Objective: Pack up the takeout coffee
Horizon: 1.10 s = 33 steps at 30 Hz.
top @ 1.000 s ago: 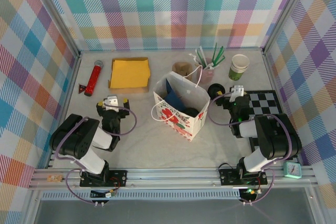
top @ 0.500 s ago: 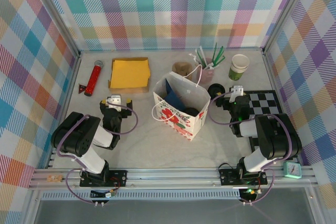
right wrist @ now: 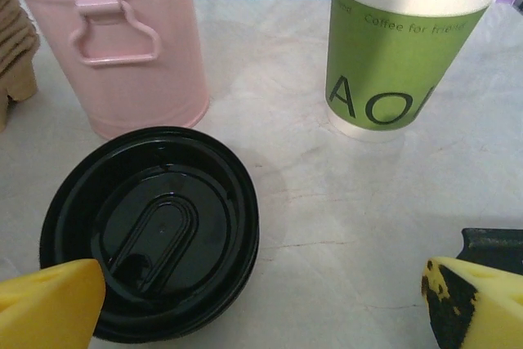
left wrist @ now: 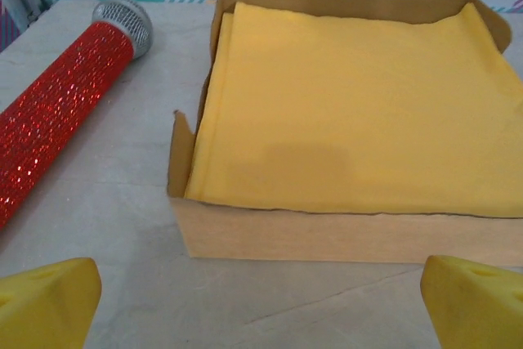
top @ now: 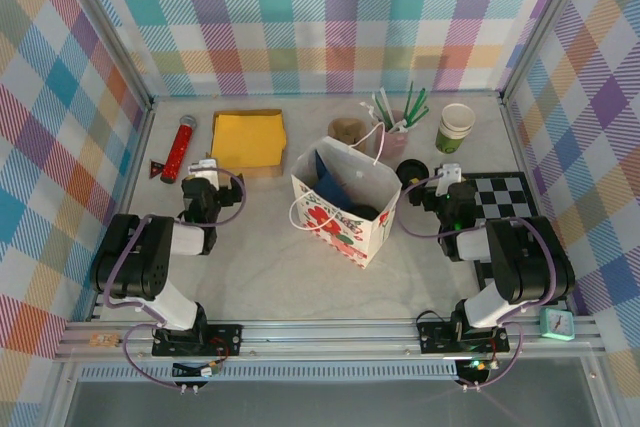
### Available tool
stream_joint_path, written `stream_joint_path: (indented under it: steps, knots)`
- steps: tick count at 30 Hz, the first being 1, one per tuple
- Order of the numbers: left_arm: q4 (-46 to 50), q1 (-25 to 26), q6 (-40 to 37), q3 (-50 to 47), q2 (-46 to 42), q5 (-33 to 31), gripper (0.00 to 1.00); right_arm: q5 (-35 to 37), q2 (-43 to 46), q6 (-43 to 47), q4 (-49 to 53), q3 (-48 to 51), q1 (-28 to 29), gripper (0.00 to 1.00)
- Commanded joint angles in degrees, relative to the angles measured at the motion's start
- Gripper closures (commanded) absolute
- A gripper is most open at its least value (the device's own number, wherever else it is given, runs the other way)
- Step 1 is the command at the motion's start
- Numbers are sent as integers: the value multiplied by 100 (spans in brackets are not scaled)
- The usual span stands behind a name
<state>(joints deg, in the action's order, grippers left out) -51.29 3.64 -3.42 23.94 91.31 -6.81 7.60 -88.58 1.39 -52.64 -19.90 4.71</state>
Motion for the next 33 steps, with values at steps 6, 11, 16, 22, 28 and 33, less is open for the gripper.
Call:
stream_joint_path:
  steps: [6,11,16,22,28,33]
  knots:
    - [365,-29,173,49,-63,326,0,-345,59,-323,479,-341,-372,1]
    - [357,-30,175,40,-69,327,0,-341,64,-313,450,-331,-374,1]
    - [321,-21,166,18,-83,316,0,-355,69,-314,439,-313,-373,1]
    - [323,-12,159,24,-87,316,0,-351,73,-313,439,-315,-366,1]
    - [330,-12,160,27,-83,312,0,-355,69,-310,439,-318,-368,1]
    - [328,-12,161,23,-85,312,0,-355,68,-315,439,-313,-368,1]
